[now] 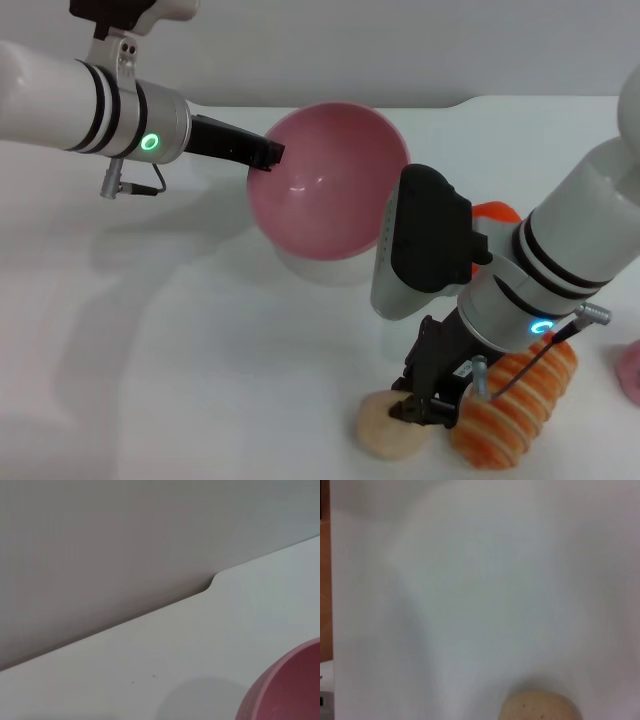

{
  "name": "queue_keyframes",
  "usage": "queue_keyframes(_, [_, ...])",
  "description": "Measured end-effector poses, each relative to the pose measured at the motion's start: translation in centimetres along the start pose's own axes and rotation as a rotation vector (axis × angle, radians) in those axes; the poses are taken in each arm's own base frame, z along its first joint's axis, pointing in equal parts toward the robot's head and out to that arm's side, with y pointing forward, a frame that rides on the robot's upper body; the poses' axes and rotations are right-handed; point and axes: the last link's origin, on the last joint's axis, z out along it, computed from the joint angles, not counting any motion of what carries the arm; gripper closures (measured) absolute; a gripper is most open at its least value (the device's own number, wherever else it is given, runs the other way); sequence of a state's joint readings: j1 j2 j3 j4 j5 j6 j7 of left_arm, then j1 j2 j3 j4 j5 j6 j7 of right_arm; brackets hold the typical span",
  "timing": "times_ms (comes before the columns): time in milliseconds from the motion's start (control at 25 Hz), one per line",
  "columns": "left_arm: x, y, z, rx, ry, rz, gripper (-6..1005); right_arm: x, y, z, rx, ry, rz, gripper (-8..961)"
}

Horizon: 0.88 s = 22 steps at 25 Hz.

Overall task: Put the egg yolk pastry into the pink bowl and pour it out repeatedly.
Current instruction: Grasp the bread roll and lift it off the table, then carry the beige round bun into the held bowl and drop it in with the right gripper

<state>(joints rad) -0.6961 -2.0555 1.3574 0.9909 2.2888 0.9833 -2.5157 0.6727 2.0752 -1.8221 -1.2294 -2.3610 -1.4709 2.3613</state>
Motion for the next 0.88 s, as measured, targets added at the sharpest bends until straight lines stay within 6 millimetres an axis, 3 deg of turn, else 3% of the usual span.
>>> queue_keyframes(360, [0.0,0.0,0.0,0.002,0.003,0.000,957,-0.3,-0.1,-0.5,0.011,-0.011,-0.014,810])
queue_keyframes(520, [0.1,-0.1,-0.1,0.003,0.003,-0.001,957,-0.6,0.2,-1.8,0.022,-0.043,-0.026,828])
queue_keyframes(640, [0.0,-0.1,-0.1,0.002,-0.001,0.000,957,-1.1,0.8,-4.5,0.056,-0.115,-0.045,841])
queue_keyframes(760, [0.0,-0.1,-0.1,0.001,-0.005,0.001,957,-1.8,2.2,-10.2,0.101,-0.281,-0.092,853])
queue_keyframes(800, [0.0,-0.1,-0.1,0.001,-0.005,0.001,957,-1.8,2.2,-10.2,0.101,-0.281,-0.092,856])
queue_keyframes(880, [-0.1,0.0,0.0,-0.002,-0.010,0.004,957,-1.9,3.1,-13.2,0.120,-0.393,-0.114,863])
